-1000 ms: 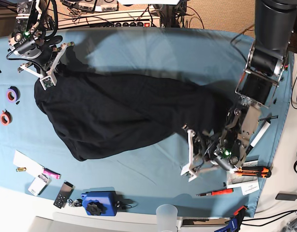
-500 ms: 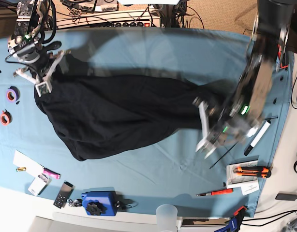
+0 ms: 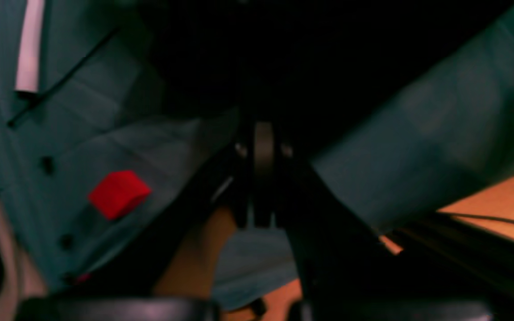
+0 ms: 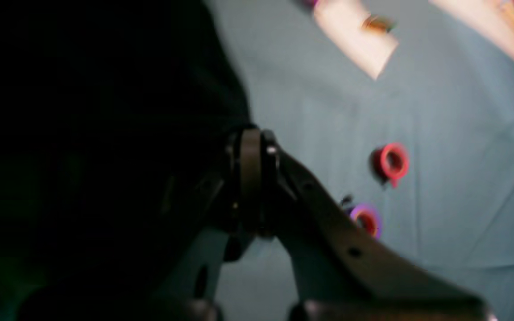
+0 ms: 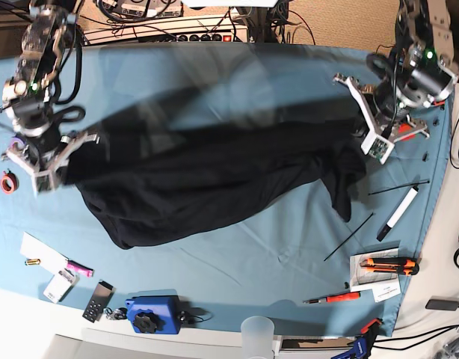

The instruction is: Layout the t-shirt on the table in an organized manner, then fold the t-shirt properly

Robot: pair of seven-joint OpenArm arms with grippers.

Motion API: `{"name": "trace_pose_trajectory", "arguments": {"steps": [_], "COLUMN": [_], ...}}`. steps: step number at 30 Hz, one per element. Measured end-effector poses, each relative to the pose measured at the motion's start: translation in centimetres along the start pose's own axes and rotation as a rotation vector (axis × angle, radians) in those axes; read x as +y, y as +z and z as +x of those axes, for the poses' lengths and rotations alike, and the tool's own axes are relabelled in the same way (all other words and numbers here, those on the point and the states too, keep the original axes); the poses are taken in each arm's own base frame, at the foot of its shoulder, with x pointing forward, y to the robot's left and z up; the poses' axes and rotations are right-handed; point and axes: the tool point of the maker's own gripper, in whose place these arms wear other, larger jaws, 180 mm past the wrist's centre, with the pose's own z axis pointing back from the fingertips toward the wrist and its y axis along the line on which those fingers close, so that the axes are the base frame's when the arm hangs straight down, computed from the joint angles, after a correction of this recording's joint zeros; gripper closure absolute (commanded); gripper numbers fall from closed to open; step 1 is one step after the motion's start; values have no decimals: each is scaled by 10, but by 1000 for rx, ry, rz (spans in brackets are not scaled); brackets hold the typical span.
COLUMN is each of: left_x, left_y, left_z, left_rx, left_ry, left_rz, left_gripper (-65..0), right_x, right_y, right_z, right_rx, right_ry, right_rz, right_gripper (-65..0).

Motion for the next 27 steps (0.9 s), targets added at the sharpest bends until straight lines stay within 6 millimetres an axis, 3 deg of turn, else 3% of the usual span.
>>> {"name": "trace_pose_trajectory", "arguments": {"steps": [6, 9, 12, 15, 19, 22, 24, 27], "left_x": [1, 14, 33, 54, 68, 85, 101, 130], "left_y": [-20, -40, -59, -84, -122, -134, -126, -95], "left_z": [12, 17, 41, 66, 116, 175, 224, 287], "left_rx": [-99, -102, -157, -167, -186, -223, -273, -358], "left_ry": [58, 84, 129, 151, 121, 48, 34, 24], "left_rz": [-39, -53, -64, -58, -79, -52, -24, 43], "left_gripper": [0, 0, 0, 0, 0, 0, 0, 0], "right_x": [-21, -27, -31, -43, -74, -101, -116, -135], "right_y": [-40, -68, -96, -121, -144, -144, -133, -108], "right_z": [15, 14, 21, 44, 100, 160, 206, 259], "right_rx": [-45, -30, -26, -57, -143, -249, -341, -455], "right_ry": [-96, -133, -189, -288, -377, -451, -478, -488], "right_rz": [-10, 26, 66, 87, 91, 105, 125, 151], "right_gripper": [0, 0, 0, 0, 0, 0, 0, 0]}}
